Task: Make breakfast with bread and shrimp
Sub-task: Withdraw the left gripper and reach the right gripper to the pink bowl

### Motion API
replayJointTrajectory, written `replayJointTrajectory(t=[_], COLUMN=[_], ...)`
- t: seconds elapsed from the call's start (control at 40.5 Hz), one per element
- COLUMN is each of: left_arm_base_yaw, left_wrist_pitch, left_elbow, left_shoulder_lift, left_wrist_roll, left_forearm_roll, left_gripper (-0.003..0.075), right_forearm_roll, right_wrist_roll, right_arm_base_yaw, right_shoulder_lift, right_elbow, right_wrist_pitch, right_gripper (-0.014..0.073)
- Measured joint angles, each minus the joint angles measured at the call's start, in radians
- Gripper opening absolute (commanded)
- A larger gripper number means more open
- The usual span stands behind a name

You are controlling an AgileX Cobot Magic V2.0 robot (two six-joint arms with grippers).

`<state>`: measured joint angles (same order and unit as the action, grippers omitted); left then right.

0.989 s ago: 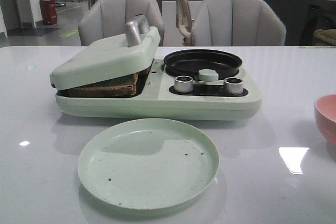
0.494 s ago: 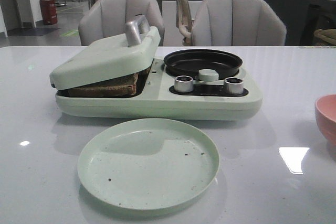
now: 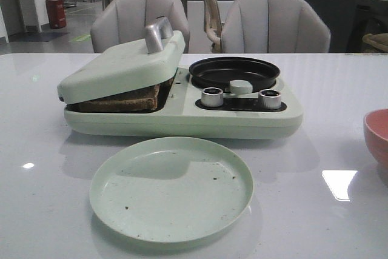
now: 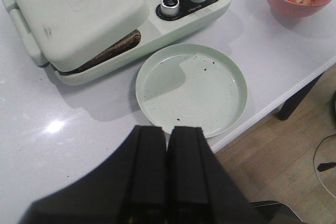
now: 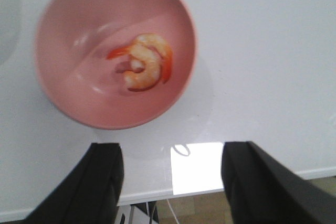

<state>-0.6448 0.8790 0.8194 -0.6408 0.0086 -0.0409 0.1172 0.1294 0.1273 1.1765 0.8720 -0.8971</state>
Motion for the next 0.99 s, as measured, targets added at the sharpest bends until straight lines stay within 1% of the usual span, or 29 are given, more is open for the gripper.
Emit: replayJointTrajectory(t=[0.099,0.247,0.395,0.717,0.791,0.914,0.989], left_arm_base_yaw=[0.000,0.000,0.000,0.000,0.000,0.000,0.000], left_wrist_pitch=[0.000,0.000,0.006,0.014,0.014,0.016,0.016], left_elbow=[0.000,0.000,0.000,0.000,0.000,0.000,0.000], left_shoulder_lift=[0.000,0.000,0.000,0.000,0.000,0.000,0.000], left_wrist_roll=[0.000,0.000,0.000,0.000,0.000,0.000,0.000], left_forearm_roll=[0.000,-0.002,-0.002,-0.002,-0.002,-0.002,-0.002], left_gripper=[0.0101,0.0101,0.0101,0.0101,0.0101,0.0101,0.0101], right_forearm_roll=[-0.046,-0.145,-0.176,-0.182,-0.187,-0.203,-0.207], right_wrist_roll=[-0.062,-0.178,-0.238,-0.259,-0.275,-0.299,-0.308], right_arm_base_yaw=[0.075,0.141,0.155,0.155,0.155,0.155,0.155], right_shoulder_lift=[0.105,0.252,0.382,0.571,0.602,0.634,0.641], right_elbow=[0.048,0.113,0.181,0.314,0.336,0.349,0.349], right_wrist_pitch=[-0.012,-0.021,-0.021,0.007,0.007,0.007,0.007], right_gripper=[0.0516,0.0516,0.0516,0.0512,0.0479,0.0353,0.0302])
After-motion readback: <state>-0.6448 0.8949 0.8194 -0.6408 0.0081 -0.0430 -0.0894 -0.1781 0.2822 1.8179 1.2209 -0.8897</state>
